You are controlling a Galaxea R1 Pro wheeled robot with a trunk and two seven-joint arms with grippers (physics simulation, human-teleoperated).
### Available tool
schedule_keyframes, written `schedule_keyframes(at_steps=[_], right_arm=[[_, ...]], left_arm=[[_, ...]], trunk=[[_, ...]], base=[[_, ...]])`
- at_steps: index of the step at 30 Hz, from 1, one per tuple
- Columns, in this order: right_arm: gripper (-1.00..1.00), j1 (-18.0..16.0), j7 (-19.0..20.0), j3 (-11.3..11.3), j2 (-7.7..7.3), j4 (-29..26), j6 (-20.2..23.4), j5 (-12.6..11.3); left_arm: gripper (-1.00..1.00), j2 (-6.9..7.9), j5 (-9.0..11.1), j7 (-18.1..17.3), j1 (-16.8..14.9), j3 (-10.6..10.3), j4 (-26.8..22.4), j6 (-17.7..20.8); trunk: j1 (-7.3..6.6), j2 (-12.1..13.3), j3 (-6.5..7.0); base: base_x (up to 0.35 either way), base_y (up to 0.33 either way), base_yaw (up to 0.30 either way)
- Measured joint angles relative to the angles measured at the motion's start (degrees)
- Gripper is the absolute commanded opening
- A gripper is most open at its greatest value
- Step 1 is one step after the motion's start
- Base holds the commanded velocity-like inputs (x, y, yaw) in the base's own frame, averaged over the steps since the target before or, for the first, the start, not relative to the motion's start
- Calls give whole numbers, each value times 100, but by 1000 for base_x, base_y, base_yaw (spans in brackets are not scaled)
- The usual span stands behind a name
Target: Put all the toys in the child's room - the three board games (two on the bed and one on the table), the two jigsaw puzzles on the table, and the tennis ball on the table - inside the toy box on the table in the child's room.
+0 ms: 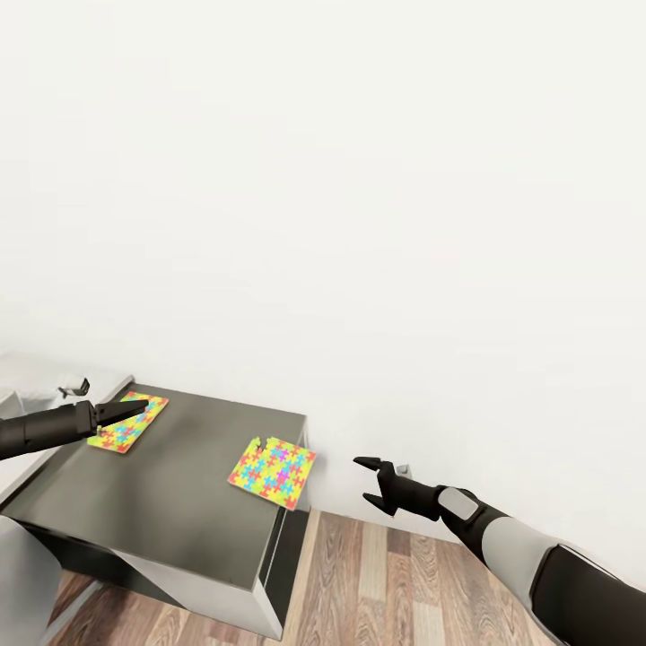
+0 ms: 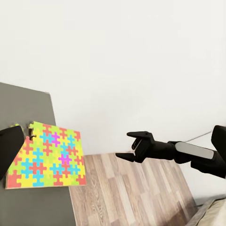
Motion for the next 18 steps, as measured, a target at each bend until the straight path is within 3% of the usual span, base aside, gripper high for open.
schedule_keyframes(at_steps=[7,18], right_arm=[[100,0,-1,0,0,0,-1,3],[100,0,-5,1,0,1,-5,4]], left_arm=[[100,0,0,0,0,0,0,0],[100,0,-4,0,1,0,-1,0]], trunk=[[0,0,0],[1,0,4]], base=[[158,59,0],[28,9,31]])
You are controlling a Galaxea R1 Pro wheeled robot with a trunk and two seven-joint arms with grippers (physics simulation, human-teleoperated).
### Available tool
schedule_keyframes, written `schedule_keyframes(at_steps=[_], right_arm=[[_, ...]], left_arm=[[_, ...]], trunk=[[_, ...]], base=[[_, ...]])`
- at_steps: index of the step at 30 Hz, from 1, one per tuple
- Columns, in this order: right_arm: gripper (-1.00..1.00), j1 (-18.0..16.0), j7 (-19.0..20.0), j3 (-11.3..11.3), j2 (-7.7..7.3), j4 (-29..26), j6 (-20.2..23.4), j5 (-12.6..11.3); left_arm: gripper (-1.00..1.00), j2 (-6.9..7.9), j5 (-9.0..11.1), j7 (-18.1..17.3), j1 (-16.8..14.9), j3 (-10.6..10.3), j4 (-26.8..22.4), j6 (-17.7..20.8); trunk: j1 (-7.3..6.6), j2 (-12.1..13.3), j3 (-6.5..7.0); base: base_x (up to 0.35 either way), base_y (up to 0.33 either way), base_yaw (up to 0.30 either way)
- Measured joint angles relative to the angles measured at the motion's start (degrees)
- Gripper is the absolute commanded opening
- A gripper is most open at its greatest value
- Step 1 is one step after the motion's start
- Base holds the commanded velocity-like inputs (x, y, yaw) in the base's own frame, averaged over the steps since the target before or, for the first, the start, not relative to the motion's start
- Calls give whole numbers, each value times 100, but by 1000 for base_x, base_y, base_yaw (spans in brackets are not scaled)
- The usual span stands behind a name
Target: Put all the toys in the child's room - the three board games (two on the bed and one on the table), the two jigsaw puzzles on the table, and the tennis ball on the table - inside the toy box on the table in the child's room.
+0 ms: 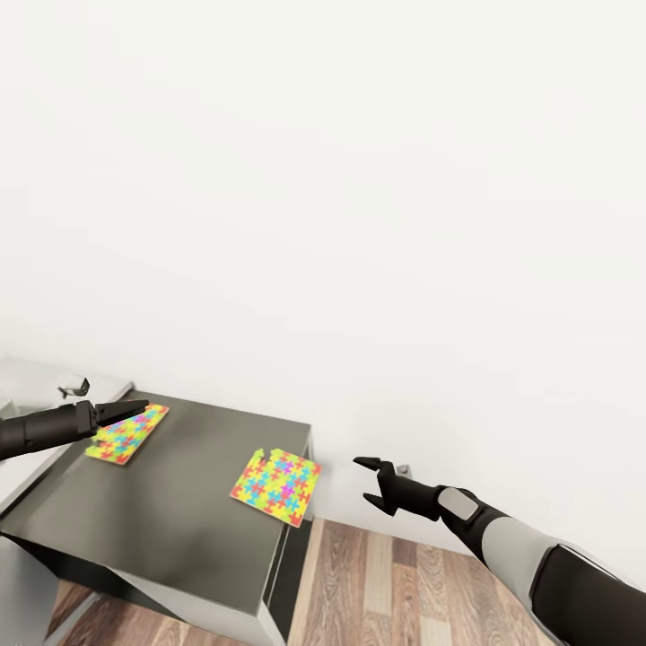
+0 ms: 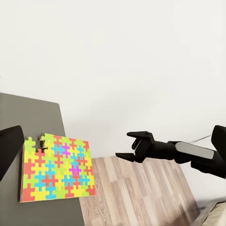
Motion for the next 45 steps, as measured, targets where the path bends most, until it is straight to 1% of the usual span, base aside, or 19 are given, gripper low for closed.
schedule_keyframes(at_steps=[10,19,40,45], right_arm=[[100,0,4,0,0,0,-4,0],[100,0,6,0,0,-1,-4,0],[100,0,5,8,0,0,-5,0],[100,0,4,9,0,0,-7,3]], left_arm=[[100,0,-4,0,0,0,0,0],[100,0,-3,1,0,0,-1,0],[100,5,4,0,0,44,8,0],[100,8,1,0,0,44,8,0]], trunk=[[0,0,14],[0,0,16],[0,0,16],[109,-199,-73]], base=[[15,7,69],[83,52,7],[4,2,0],[0,0,0]])
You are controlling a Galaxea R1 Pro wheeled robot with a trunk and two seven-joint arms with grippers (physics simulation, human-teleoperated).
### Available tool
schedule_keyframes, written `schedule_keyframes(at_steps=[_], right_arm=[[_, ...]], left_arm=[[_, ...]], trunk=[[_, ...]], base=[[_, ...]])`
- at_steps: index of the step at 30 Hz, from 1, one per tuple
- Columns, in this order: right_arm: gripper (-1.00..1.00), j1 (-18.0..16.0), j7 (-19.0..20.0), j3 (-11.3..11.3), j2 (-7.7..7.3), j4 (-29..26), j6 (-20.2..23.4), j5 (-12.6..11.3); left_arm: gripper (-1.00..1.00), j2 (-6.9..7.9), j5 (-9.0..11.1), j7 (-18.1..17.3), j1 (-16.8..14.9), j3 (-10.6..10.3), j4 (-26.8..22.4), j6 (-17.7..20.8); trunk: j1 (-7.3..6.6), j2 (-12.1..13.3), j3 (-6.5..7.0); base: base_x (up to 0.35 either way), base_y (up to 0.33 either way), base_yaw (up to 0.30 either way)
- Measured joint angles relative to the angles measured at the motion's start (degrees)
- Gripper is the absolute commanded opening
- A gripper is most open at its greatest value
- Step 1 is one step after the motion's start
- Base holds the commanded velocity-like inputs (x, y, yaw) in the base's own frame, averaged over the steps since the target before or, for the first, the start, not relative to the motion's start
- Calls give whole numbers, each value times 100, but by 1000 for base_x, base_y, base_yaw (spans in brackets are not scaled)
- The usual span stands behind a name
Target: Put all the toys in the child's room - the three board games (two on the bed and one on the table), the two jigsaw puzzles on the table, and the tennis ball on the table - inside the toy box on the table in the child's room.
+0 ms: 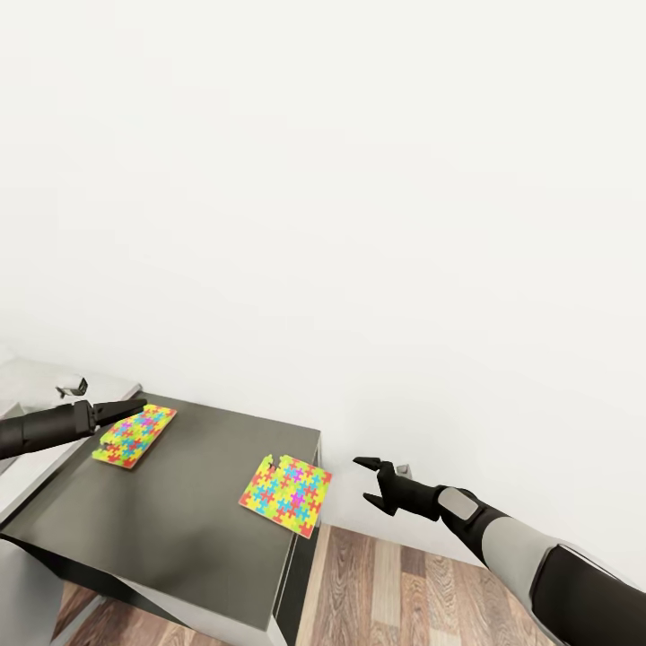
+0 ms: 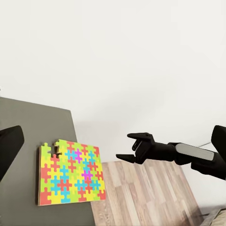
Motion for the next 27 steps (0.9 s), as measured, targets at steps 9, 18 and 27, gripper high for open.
schedule_keyframes(at_steps=[9,18,27], right_arm=[[100,0,-5,1,6,0,-161,6],[100,3,-53,7,15,0,-295,34],[100,1,-82,55,218,0,-324,86]], left_arm=[[100,1,-5,0,1,0,-2,0],[100,1,-7,0,1,0,-1,0],[100,1,-10,1,0,0,0,0]], trunk=[[198,-362,-162],[220,-403,-180],[220,-403,-181]], base=[[0,0,0],[0,0,0],[0,0,0]])
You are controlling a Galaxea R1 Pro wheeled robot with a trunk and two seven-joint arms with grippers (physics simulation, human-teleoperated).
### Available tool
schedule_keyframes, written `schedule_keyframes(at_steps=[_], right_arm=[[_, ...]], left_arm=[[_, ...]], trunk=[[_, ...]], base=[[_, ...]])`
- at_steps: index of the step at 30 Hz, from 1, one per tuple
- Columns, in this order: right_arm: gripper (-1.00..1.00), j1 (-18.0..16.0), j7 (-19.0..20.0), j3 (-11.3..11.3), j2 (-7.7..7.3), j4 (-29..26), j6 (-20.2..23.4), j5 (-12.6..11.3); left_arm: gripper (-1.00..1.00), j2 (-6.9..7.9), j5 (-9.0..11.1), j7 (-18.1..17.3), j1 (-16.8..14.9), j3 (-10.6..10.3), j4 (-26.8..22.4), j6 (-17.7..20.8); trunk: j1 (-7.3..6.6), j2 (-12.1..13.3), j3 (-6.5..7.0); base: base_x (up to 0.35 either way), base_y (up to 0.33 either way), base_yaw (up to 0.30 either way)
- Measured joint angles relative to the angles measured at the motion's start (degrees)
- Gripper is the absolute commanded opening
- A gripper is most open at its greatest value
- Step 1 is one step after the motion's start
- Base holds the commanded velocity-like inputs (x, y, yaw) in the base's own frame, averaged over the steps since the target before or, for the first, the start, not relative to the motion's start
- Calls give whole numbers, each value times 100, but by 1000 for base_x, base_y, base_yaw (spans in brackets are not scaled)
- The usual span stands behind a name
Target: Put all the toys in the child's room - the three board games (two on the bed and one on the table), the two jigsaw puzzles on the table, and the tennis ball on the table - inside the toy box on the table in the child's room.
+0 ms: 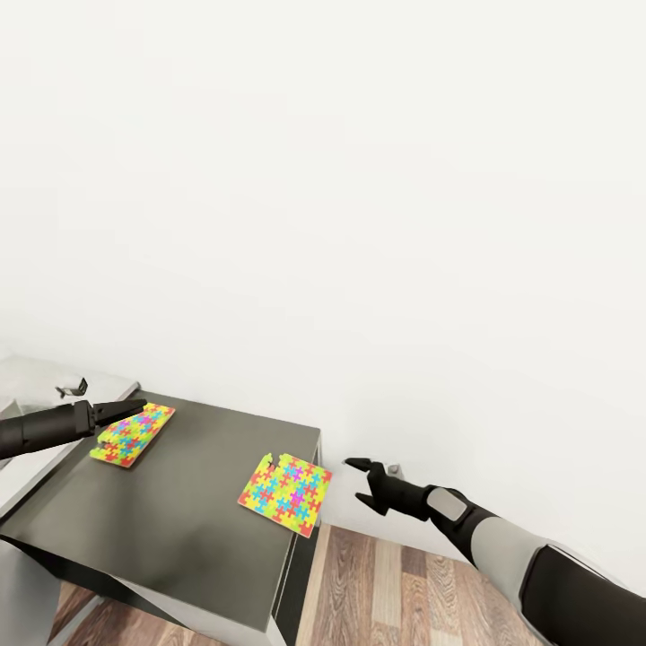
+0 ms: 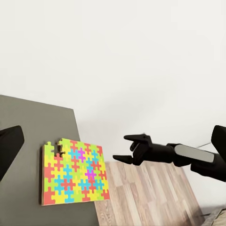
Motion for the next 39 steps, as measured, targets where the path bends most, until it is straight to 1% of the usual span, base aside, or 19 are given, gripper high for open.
schedule_keyframes(at_steps=[6,11,18,34,39], right_arm=[[100,2,-62,57,78,-11,1,13],[100,1,-115,136,94,-11,5,12],[100,1,-139,178,101,-11,8,10],[100,1,-135,191,95,-11,9,11],[100,1,-135,191,86,-11,15,10]], left_arm=[[100,0,-3,0,0,0,-2,0],[100,-1,-3,0,0,0,-2,0],[100,0,-3,1,0,0,0,0],[100,0,-4,1,0,0,-2,0],[100,0,0,0,1,0,-1,0]], trunk=[[0,0,0],[0,0,0],[0,0,0],[351,-641,-287],[352,-642,-288]], base=[[0,0,0],[0,0,0],[0,0,0],[0,0,0],[0,0,0]])
